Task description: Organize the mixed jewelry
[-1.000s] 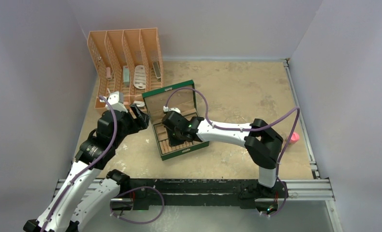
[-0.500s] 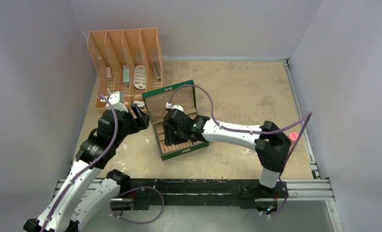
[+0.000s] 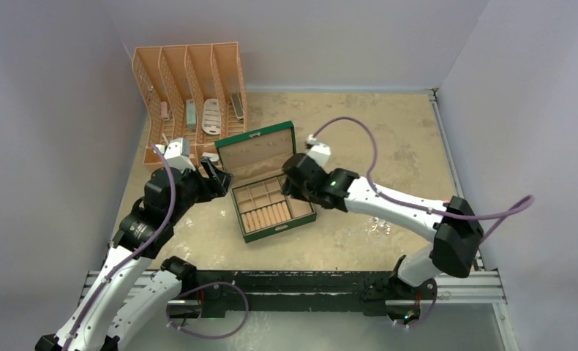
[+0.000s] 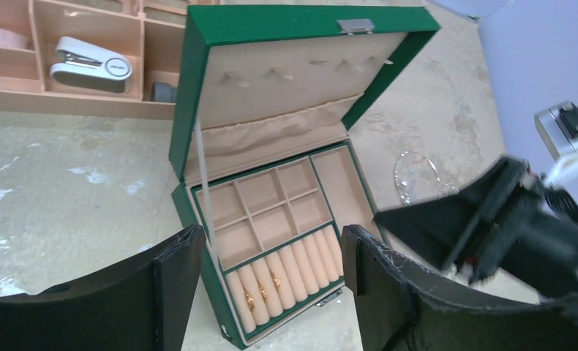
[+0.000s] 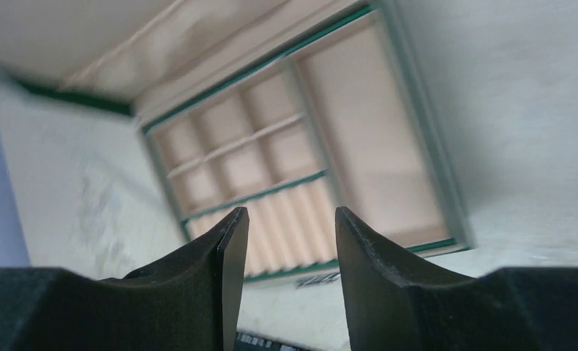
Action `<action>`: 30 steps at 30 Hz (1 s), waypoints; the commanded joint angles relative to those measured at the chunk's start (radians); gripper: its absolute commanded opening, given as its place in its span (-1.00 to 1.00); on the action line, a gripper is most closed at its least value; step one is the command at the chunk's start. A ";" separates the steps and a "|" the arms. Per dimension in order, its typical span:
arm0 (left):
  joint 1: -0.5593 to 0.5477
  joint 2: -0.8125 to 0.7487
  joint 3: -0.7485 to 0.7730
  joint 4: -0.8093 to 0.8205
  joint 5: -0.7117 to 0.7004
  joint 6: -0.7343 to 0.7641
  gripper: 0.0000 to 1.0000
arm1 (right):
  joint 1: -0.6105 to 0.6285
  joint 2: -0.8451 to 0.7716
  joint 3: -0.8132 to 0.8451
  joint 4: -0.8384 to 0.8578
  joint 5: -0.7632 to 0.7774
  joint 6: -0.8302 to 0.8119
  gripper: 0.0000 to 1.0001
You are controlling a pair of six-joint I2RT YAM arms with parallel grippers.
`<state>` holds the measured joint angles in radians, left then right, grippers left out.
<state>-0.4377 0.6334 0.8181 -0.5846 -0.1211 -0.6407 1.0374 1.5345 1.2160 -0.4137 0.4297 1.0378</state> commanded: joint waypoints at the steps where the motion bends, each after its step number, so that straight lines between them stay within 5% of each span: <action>1: 0.007 -0.031 -0.019 0.103 0.081 0.037 0.38 | -0.182 -0.095 -0.108 -0.093 0.071 0.139 -0.01; 14: 0.007 -0.030 -0.059 0.181 0.172 0.052 0.38 | -0.546 -0.189 -0.344 -0.066 0.120 0.171 -0.06; 24: 0.007 -0.024 -0.049 0.142 0.124 0.052 0.36 | -0.619 -0.045 -0.333 -0.106 0.061 0.279 -0.36; 30: 0.007 -0.036 -0.048 0.137 0.085 0.057 0.36 | -0.619 0.021 -0.298 -0.068 -0.016 0.287 -0.36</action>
<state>-0.4377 0.6121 0.7559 -0.4740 -0.0048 -0.6075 0.4187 1.5410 0.8650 -0.4870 0.4515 1.2915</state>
